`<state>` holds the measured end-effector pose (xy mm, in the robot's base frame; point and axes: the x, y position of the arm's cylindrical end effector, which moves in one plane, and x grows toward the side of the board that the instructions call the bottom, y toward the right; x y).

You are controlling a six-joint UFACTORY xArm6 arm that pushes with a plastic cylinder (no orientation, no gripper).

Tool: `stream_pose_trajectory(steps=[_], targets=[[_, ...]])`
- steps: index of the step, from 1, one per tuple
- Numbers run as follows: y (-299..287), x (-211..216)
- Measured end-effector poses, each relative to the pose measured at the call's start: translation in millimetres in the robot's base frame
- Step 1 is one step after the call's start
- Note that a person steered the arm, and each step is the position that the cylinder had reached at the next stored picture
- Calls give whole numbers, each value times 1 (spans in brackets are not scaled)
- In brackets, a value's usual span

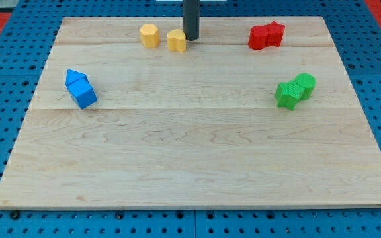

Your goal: Slide the hexagon to the left side

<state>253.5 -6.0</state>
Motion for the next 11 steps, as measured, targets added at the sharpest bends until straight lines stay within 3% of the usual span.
stream_pose_trajectory(steps=[1,3,5,6,7,9,10,11], targets=[[-9,-24],[-25,30],[25,-6],[20,-44],[-37,-60],[-71,6],[-53,-17],[-107,-30]])
